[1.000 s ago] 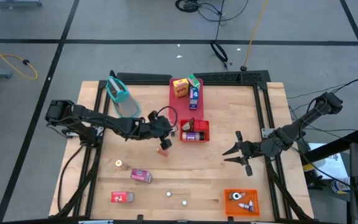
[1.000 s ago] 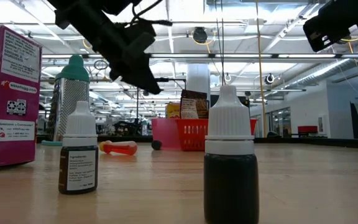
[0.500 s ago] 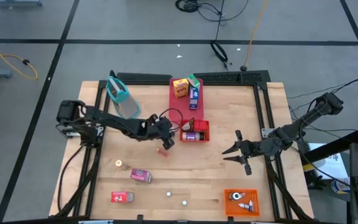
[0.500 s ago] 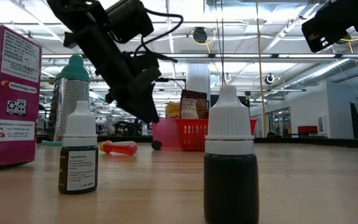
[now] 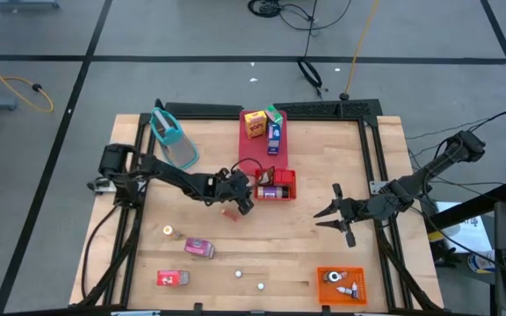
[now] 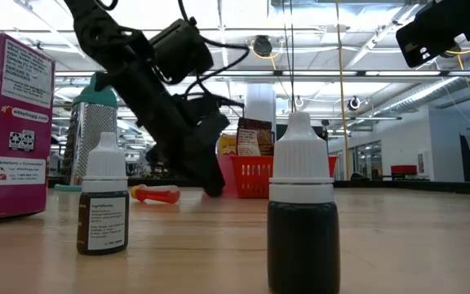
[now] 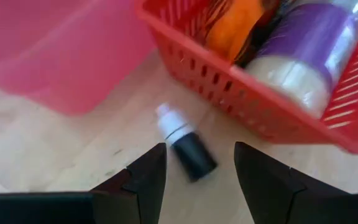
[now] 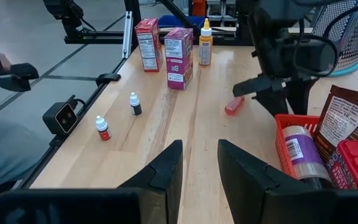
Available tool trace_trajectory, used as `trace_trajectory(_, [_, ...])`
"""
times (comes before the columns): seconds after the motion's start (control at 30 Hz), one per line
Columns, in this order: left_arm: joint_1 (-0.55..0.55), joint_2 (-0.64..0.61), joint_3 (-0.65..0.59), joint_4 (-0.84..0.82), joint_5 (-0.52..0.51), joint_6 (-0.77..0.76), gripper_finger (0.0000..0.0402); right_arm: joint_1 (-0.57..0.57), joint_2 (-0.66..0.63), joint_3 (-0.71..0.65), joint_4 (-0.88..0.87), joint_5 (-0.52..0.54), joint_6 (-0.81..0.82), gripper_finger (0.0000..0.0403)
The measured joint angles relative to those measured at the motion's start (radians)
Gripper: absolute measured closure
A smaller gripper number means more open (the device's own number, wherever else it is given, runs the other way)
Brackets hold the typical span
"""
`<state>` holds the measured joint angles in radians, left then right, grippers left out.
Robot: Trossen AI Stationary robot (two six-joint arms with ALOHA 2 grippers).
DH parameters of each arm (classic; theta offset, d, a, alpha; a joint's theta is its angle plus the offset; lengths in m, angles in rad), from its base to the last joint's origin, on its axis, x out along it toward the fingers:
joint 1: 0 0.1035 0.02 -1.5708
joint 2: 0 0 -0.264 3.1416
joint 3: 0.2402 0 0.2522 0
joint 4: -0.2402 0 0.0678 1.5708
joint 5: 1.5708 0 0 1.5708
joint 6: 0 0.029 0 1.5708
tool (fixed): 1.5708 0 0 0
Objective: Pick & Place Kitchen Items
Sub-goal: Put the top brown food coloring bottle into the orange bin
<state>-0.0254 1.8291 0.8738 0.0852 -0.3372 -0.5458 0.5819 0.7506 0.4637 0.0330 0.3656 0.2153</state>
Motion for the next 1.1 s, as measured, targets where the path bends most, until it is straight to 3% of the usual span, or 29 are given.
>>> trace_trajectory(0.4, [-0.014, 0.074, 0.003, 0.002, -0.101, -0.047, 0.0214, 0.0, 0.0, -0.018, 0.024, 0.002, -0.001, 0.0309])
trace_trajectory(0.53, [-0.026, 0.076, 0.002, -0.002, -0.111, 0.003, 0.0249, 0.0, 0.0, -0.072, 0.118, 0.002, -0.019, 0.031])
trace_trajectory(0.77, [-0.029, 0.077, 0.002, -0.001, -0.091, 0.072, 0.0354, 0.0, 0.0, -0.16, 0.313, 0.001, -0.05, 0.031])
trace_trajectory(1.1, [-0.034, 0.042, 0.0, -0.086, -0.084, 0.056, 0.0358, 0.0, 0.0, -0.164, 0.343, 0.0, -0.056, 0.031])
